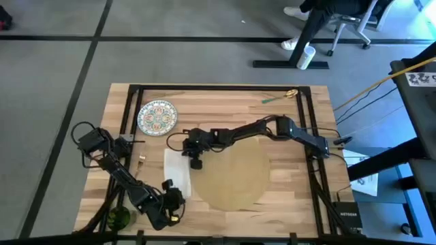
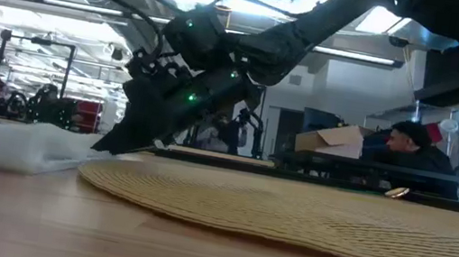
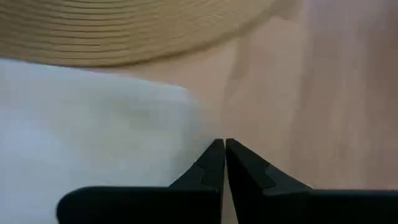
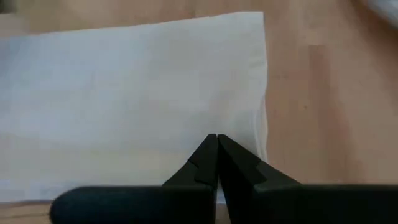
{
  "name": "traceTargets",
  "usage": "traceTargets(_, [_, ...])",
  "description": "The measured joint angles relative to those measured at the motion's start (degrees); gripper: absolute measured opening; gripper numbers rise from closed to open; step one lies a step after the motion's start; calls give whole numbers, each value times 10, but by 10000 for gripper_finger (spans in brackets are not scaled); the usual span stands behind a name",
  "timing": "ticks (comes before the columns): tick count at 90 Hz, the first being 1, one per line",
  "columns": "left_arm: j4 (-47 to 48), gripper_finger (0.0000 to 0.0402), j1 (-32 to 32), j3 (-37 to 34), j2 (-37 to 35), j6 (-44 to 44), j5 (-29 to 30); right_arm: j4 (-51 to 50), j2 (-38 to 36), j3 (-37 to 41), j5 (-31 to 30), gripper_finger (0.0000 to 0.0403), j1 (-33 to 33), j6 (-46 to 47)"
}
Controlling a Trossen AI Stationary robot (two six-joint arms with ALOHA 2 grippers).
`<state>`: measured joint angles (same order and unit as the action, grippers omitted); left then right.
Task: Set table place
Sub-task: Adjust the white table napkin
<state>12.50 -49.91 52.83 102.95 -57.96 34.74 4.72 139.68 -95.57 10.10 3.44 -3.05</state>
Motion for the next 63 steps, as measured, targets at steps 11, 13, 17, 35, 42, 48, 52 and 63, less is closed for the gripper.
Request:
traceTargets(11, [35,0,10,17,-13,29,9,-1,0,0,-6,0,0,0])
traceTargets(13, [44,0,12,20,-14,31,11,-1,0,0,-7,0,1,0])
traceTargets(17, [57,0,14,28,-16,39,12,-1,0,0,-4,0,2,0])
traceTargets(35, [143,0,22,47,-19,39,17,-1,0,0,6,0,2,0])
traceTargets(42, [182,0,27,47,-19,21,34,-1,0,0,6,0,2,0])
traceTargets(48, [210,0,31,47,-19,8,53,-1,0,0,7,0,1,0])
traceTargets(52, [226,0,35,47,-19,1,65,-1,0,0,10,0,1,0])
traceTargets(63, [237,0,50,47,-19,10,79,-1,1,0,11,0,1,0])
